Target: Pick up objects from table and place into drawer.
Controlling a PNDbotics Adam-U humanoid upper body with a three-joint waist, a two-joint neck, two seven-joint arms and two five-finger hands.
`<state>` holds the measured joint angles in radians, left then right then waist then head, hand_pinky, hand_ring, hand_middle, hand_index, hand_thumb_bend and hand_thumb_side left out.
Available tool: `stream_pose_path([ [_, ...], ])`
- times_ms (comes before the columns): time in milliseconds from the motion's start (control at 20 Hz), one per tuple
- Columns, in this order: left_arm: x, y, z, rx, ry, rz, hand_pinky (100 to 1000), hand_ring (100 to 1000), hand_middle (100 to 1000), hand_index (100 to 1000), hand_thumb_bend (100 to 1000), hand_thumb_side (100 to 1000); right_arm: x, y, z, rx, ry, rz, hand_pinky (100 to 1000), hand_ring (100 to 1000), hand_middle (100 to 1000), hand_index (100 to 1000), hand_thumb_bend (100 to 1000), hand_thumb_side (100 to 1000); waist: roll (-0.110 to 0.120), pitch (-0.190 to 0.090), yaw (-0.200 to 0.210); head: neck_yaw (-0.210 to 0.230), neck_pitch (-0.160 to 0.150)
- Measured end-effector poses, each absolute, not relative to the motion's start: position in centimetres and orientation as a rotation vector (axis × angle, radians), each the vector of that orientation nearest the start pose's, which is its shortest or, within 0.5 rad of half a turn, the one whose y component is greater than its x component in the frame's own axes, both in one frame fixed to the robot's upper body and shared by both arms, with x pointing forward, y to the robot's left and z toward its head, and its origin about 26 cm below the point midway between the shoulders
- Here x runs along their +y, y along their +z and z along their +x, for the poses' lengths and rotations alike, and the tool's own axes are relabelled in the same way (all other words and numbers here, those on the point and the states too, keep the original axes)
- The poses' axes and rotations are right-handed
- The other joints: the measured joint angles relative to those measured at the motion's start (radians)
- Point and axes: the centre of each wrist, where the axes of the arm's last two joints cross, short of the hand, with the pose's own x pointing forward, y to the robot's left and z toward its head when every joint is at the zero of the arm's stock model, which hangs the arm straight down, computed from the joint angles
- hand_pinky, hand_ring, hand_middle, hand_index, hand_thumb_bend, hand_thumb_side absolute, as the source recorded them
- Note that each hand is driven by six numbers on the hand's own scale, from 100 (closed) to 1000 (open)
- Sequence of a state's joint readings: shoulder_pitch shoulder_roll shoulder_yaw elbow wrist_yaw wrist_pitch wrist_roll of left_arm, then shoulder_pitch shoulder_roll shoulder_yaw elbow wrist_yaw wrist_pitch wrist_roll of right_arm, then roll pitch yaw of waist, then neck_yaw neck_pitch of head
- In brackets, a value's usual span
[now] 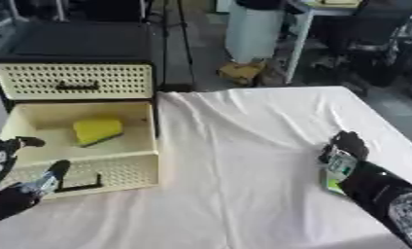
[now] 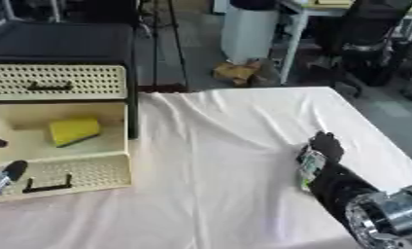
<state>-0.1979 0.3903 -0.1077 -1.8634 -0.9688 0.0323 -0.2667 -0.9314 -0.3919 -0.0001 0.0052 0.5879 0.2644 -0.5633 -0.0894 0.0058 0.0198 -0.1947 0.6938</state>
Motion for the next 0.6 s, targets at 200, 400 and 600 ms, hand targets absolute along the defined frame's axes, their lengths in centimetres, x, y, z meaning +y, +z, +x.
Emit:
stream_pose_path([
  [200,26.57,13.53,30.37,-1.601,-1.243,0.992,100,100,100,783,483,1000,-37.2,-3.0,41.2,-0.724,0.42,-1.241,314,537,674,700,100,100,0.001,-0.002,-0.001,0.0,0.0],
  [400,26.57,13.52,30.37,-1.601,-1.243,0.992,100,100,100,783,481,1000,-37.25,-3.14,41.08,-0.748,0.409,-1.255,274,511,621,675,100,100,0.001,-0.002,-0.001,0.0,0.0],
  [600,26.57,13.52,30.36,-1.601,-1.243,0.992,100,100,100,782,482,1000,-37.27,-3.21,41.02,-0.782,0.399,-1.271,186,456,518,611,100,100,0.001,-0.002,-0.001,0.0,0.0],
])
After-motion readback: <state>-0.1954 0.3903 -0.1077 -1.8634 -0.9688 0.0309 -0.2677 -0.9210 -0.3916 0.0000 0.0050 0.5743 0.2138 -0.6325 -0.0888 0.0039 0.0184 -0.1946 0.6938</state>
